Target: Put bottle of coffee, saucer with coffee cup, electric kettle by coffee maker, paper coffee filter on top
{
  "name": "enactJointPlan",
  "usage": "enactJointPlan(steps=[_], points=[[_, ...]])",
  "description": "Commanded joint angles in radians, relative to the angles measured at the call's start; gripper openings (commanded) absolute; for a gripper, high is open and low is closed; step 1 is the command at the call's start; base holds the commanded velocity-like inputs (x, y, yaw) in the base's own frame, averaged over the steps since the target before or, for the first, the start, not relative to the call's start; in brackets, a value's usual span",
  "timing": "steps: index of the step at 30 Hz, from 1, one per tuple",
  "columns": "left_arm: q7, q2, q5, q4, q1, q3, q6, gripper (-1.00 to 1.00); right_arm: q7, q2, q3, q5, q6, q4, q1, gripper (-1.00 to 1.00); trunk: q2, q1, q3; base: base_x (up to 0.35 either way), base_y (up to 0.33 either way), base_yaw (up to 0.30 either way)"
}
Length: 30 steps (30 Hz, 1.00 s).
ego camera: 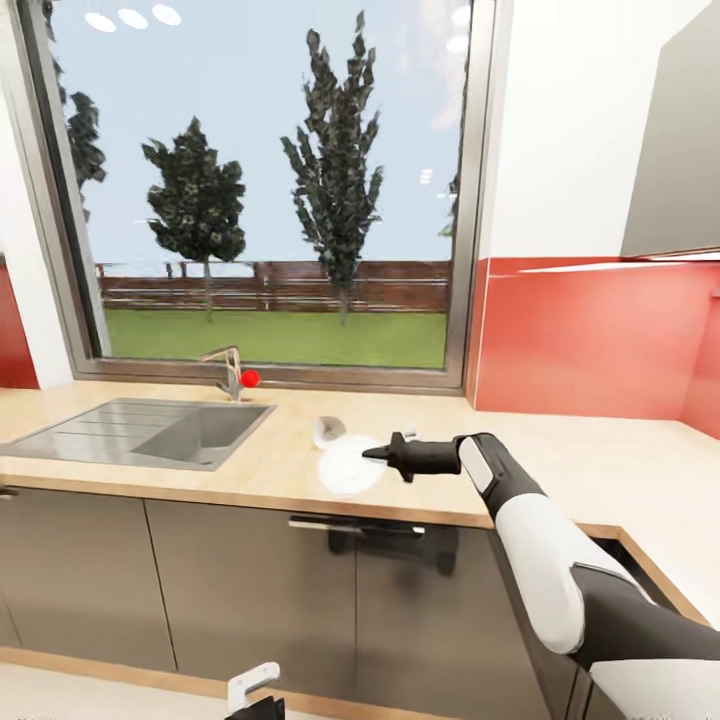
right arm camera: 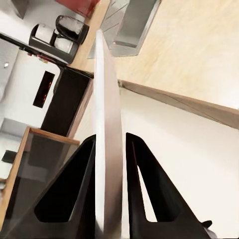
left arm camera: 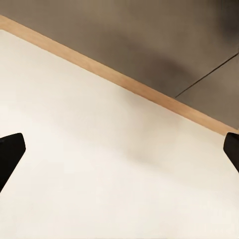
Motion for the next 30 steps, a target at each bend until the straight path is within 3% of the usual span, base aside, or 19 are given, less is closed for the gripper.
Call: enactJointPlan(steps=[1,13,30], points=[[0.006,0.000,0.006,-0.001,0.000,-0.008,-0.002,1.00,0.003,0.001,-0.018,0.003,0.006,0.001,-0.001,-1.00,-0.001,0.000,0.000,0.000,0.000,0.134],[0.006,0.000,0.006,-0.001,0.000,-0.008,-0.002,1.00,0.004,-0.003,-0.032,0.002,0.006,0.002,0.002,-1.00,-0.001,0.000,0.000,0.000,0.000,0.044],[0.006,-0.002,0.006,-0.003,0.000,-0.008,-0.002,1.00,0.003,-0.010,-0.032,0.003,0.006,0.002,0.005,-1.00,-0.001,0.000,-0.017,0.000,0.000,0.189]])
